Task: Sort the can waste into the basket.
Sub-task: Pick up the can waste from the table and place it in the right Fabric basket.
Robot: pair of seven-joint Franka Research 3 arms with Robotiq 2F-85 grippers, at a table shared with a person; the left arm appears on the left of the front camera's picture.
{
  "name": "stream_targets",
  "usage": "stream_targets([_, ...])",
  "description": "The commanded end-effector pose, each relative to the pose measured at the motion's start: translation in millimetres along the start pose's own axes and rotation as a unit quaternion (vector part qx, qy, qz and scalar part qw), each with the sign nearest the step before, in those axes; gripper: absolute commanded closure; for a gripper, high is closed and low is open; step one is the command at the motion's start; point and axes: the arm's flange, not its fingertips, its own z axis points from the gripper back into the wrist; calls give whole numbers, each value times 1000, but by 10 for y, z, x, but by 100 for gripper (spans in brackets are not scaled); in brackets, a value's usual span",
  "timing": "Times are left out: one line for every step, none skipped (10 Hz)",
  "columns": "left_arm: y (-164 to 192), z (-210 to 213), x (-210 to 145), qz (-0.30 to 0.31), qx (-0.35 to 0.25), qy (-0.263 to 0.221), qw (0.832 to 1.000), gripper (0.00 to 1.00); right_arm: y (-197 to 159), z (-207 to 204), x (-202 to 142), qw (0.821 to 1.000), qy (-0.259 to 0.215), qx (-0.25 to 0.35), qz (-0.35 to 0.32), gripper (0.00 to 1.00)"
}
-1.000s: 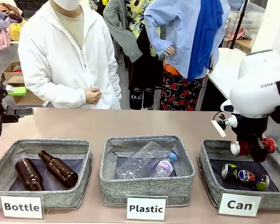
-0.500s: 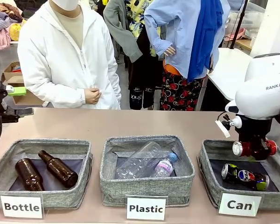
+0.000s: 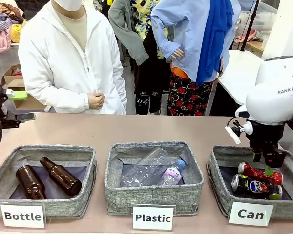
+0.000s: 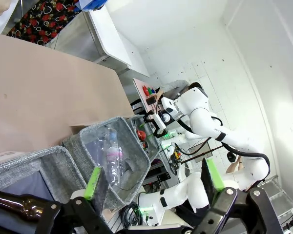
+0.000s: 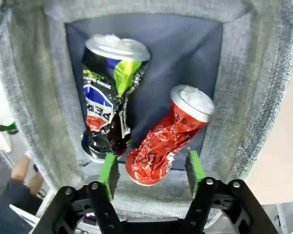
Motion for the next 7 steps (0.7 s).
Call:
stream_targets([-38,10,-20,5,-1,-4,1000,0,3,67,35,1000,-19,10,-20,0])
stream_targets([-38,10,-20,5,-1,-4,1000,0,-16,103,29,999,-33,13,-24,0])
stream_targets([-38,10,-20,5,-1,-4,1000,0,-54,134,35,998,-40,22,-41,0])
stream_targets([-38,10,-20,5,-1,-4,1000,0,-95,193,49,994,-74,34,-66,0])
stream_targets([-38,10,-20,5,-1,-4,1000,0,-145,333,84,970,-197,35,-138,0])
stream_targets([-38,10,-20,5,-1,-4,1000,0,-196,482,116,927,-308,38,-213,0])
stream_targets([-38,10,-20,5,-1,-4,1000,0,-211,637,108,880,-418,83,-209,0])
